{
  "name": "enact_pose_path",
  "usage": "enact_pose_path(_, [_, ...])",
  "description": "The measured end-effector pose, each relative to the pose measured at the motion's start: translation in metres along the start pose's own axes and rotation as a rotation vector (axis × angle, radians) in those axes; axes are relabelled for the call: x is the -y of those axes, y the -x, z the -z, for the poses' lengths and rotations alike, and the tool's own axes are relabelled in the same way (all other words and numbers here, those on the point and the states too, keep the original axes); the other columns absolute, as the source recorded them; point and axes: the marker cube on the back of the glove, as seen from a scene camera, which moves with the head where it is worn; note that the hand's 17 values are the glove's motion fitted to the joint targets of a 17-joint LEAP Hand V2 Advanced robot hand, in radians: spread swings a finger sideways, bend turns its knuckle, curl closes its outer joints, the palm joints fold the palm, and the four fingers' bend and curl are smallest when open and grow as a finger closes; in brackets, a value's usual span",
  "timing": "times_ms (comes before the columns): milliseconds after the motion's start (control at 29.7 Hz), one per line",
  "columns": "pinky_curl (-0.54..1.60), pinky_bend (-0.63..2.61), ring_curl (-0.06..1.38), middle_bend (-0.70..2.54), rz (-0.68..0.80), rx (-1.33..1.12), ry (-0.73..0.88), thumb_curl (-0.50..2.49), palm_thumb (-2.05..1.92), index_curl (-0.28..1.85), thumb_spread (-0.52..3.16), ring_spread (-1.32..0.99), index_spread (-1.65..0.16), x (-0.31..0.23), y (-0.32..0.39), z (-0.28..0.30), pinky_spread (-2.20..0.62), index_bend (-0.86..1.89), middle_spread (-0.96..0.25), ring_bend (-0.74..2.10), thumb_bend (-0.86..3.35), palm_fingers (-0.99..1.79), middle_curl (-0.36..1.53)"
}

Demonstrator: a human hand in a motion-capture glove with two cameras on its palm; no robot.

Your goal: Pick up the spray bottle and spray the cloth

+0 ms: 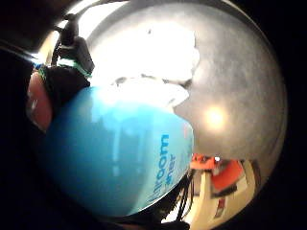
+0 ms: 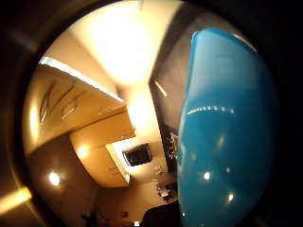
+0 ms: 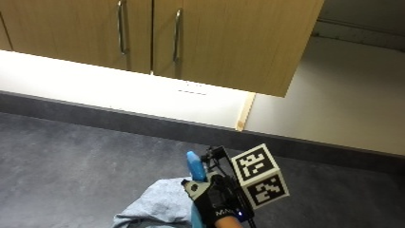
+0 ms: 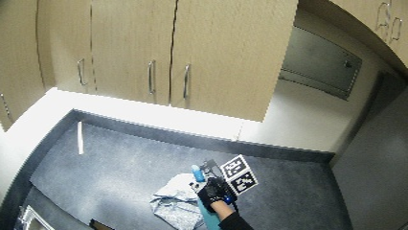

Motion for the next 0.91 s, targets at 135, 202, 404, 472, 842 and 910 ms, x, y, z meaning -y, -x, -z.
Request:
enact_pose_path(135, [0.33, 0.19, 0.50, 0.39, 0.203, 0.101, -0.169, 0.76, 1.21, 0.64, 0.54, -0.07, -0.17, -0.012, 0.012, 0.009, 0.10, 0.30, -0.03, 0.30, -0.02, 1.15, 0.58])
enact_pose_path(202, [0.33, 0.19, 0.50, 0.39, 0.279, 0.157, -0.234, 0.77, 1.20, 0.64, 0.54, -0.07, -0.17, -0.017, 0.014, 0.012, 0.09, 0.30, -0.03, 0.30, -0.02, 1.15, 0.58])
enact_pose_path(404, [0.34, 0.19, 0.50, 0.39, 0.327, 0.257, -0.339, 0.77, 1.20, 0.64, 0.53, -0.08, -0.17, -0.028, 0.016, 0.017, 0.08, 0.30, -0.03, 0.30, -0.02, 1.16, 0.58])
enact_pose_path(472, [0.34, 0.20, 0.50, 0.39, 0.325, 0.260, -0.344, 0.77, 1.20, 0.64, 0.53, -0.09, -0.17, -0.028, 0.016, 0.017, 0.07, 0.29, -0.03, 0.30, -0.02, 1.16, 0.58])
enact_pose_path(842, [0.36, 0.20, 0.51, 0.39, 0.351, 0.223, -0.368, 0.77, 1.20, 0.65, 0.52, -0.10, -0.17, -0.021, 0.026, 0.024, 0.05, 0.29, -0.04, 0.31, -0.02, 1.16, 0.58])
enact_pose_path(910, [0.36, 0.19, 0.51, 0.39, 0.362, 0.219, -0.369, 0.77, 1.20, 0.65, 0.52, -0.10, -0.17, -0.018, 0.029, 0.024, 0.04, 0.29, -0.04, 0.31, -0.02, 1.16, 0.58])
